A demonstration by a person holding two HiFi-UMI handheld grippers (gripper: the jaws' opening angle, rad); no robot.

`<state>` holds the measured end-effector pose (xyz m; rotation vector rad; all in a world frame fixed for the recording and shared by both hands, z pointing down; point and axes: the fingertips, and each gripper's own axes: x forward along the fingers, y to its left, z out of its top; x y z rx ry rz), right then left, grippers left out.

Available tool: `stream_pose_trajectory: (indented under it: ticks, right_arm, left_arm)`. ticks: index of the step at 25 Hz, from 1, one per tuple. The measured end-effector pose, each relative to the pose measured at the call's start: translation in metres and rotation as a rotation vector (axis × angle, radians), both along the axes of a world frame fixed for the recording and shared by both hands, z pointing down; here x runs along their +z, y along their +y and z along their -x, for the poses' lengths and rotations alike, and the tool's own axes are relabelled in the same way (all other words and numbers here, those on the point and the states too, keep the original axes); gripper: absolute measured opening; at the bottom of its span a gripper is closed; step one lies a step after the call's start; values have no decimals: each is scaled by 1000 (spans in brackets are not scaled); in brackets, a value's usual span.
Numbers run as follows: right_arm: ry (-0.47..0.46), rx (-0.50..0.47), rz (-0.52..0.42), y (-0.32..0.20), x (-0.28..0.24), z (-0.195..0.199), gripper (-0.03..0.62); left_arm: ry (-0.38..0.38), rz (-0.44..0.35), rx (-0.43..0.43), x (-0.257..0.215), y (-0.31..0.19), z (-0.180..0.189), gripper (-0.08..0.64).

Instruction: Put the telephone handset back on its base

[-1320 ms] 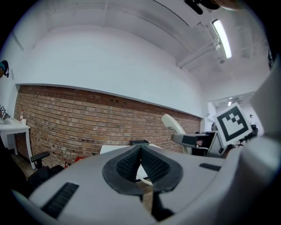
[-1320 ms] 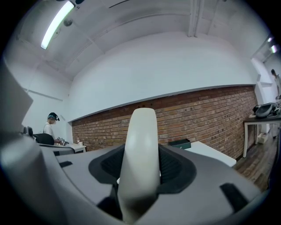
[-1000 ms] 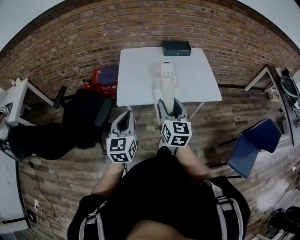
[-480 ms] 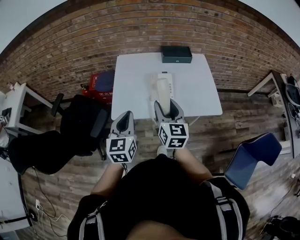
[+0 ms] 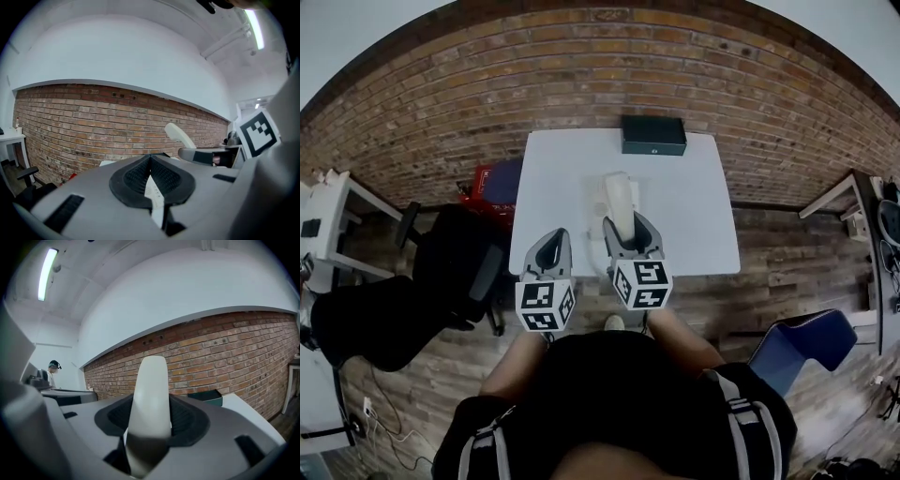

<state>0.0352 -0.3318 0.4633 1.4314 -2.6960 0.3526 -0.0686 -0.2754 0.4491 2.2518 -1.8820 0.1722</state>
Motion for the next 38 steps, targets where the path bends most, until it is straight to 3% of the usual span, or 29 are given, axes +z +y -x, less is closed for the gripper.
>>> stream_pose_trajectory:
  ticks: [9,18,31,38]
  right_arm:
    - [33,8,69,-49,26,10,202]
    - [53,101,124,-91,42,16,202]
    - [95,174,290,-134,100,45,202]
    - [163,218,362,-142,144,58,202]
  left_arm:
    - [25,26,7,15,-48,13,2]
    - [36,27,76,14,-99,40,2]
    - [41,58,53,24,-119,94,2]
    - [32,75,42,28,-115,111,2]
